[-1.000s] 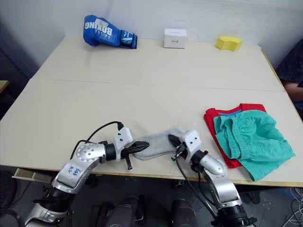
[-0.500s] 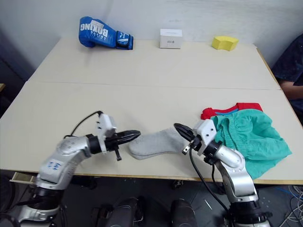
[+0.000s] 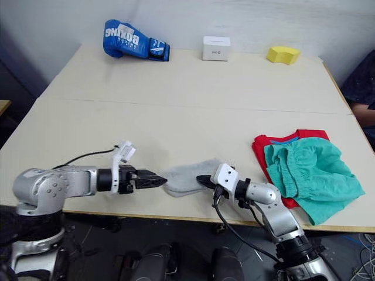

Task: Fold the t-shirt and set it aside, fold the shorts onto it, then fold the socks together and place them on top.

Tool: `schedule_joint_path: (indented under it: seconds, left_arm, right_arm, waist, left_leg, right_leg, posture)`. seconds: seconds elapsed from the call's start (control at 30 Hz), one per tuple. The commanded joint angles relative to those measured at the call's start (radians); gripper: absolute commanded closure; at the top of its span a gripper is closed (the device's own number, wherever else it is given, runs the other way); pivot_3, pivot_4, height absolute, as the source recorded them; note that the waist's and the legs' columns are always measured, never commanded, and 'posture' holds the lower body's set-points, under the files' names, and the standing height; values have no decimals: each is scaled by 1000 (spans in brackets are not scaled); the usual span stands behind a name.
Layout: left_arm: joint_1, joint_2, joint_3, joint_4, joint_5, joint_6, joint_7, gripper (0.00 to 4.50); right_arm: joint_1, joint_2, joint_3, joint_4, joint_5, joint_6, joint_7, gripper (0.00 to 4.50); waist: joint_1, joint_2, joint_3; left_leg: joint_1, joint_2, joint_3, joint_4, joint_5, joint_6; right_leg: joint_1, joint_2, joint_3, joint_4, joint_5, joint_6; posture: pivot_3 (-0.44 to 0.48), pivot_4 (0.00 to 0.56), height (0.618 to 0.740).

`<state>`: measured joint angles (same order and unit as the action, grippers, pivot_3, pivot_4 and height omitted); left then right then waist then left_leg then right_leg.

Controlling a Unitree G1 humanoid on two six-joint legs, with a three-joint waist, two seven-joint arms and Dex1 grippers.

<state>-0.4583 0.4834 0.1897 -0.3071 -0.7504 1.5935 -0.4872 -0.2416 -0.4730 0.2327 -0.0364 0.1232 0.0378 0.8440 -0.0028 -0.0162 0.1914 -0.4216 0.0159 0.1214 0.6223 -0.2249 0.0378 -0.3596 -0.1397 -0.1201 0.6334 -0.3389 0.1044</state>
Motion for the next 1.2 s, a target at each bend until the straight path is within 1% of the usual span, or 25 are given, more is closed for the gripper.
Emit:
schedule_joint_path:
  seconds: [0.03,0.13,0.17,0.27,0.3,0.4,0.53,0.6,0.7,0.73,0.77,0.83,0.93,1.0,1.1,1.2]
  left_arm:
    - [18,-55,12,55,-63,21,104,387]
    - [26,-82,11,86,-121,21,173,387]
    - [25,-92,3,92,-124,21,194,387]
    - [-1,-127,10,106,-134,21,248,387]
    - [-11,-133,14,107,-139,21,261,567]
    - [-42,-163,44,118,-131,21,295,1292]
    - [-36,-152,18,116,-162,21,303,2584]
    - [-38,-160,16,109,-153,21,310,3223]
    - [-50,-161,6,75,-106,9,308,4234]
    - [-52,-155,2,65,-102,4,302,4468]
    - [-52,-145,-5,55,-100,-1,292,4468]
    - [-75,-71,-54,24,-113,9,234,4468]
    - [-138,31,-132,20,-108,-35,139,4468]
    - [-196,70,-181,40,-123,-50,63,4468]
    - [-265,121,-291,55,-110,-89,-44,4468]
    - [-349,122,-402,74,-94,-120,-130,4468]
  right_arm:
    - [9,-16,14,6,-23,-3,15,4500]
    - [7,-9,18,-2,-20,15,16,4500]
    - [2,0,14,-7,-12,32,10,4500]
    - [-7,7,13,-17,-10,62,3,4500]
    - [-7,7,14,-19,-12,68,3,4500]
    - [-3,4,22,-20,-27,108,-6,4500]
    - [11,3,34,-35,-27,150,-8,4500]
    - [15,4,35,-42,-26,159,-10,4500]
    - [20,4,36,-52,-26,174,-16,4500]
    - [23,3,36,-57,-25,184,-18,4500]
    - [26,2,34,-61,-24,192,-22,4500]
    - [38,-7,31,-68,-25,206,-27,4500]
    - [46,-10,29,-72,-27,215,-31,4500]
    - [46,-7,29,-75,-27,223,-36,4500]
    - [43,2,27,-79,-23,246,-48,4500]
    - [40,8,29,-89,-23,263,-62,4500]
  waist:
    - [-2,0,0]
    - [1,0,-1]
    - [3,-1,-2]
    - [7,-2,-3]
    - [10,-2,-3]
    - [15,-2,-3]
    - [12,-2,-3]
    - [11,-2,-3]
    - [7,-2,-3]
    - [6,-2,-3]
    - [5,-2,-3]
    - [3,-2,-3]
    - [3,-2,-3]
    - [3,-2,-3]
    - [2,-2,-3]
    - [2,-2,-3]
  left_leg:
    - [0,1,0,0,2,2]
    - [2,2,0,0,2,0]
    - [2,2,0,0,0,-3]
    - [2,1,-1,0,-1,-3]
    - [2,1,-1,0,-1,-3]
    - [2,0,-1,0,-1,-3]
    - [2,0,-1,0,-1,-3]
    - [2,0,-1,-1,-1,-4]
    - [1,1,-1,-1,-1,-4]
    - [1,1,-1,-1,-1,-4]
    - [1,1,-1,-1,-1,-4]
    - [1,1,-1,-1,-1,-4]
    - [1,2,0,-2,-1,-6]
    - [1,2,0,-2,-1,-7]
    - [1,2,0,-4,-1,-7]
    - [1,3,1,-7,-1,-8]
  right_leg:
    - [0,1,1,0,0,0]
    - [1,2,1,0,0,-1]
    - [2,2,0,0,0,-1]
    - [2,0,0,0,0,-1]
    - [3,0,0,0,0,-1]
    - [2,-1,0,0,0,-1]
    - [2,0,0,-1,0,-1]
    - [1,0,0,-2,0,-1]
    - [1,1,0,-2,0,-1]
    - [1,1,0,-3,0,-1]
    - [1,1,0,-3,0,-1]
    - [1,2,0,-3,0,-1]
    - [1,3,0,-4,0,-1]
    - [1,4,1,-5,0,-1]
    - [0,4,2,-6,0,-1]
    - [-1,4,2,-7,-1,-2]
  posture:
    - [0,150,740]
    - [0,150,740]
    - [0,150,740]
    - [0,150,740]
    - [0,150,740]
    - [0,150,740]
    - [0,150,740]
    - [0,150,740]
    - [0,150,740]
    - [0,150,740]
    - [0,150,740]
    - [0,150,740]
    - [0,150,740]
    - [0,150,740]
    - [0,150,740]
    - [0,150,740]
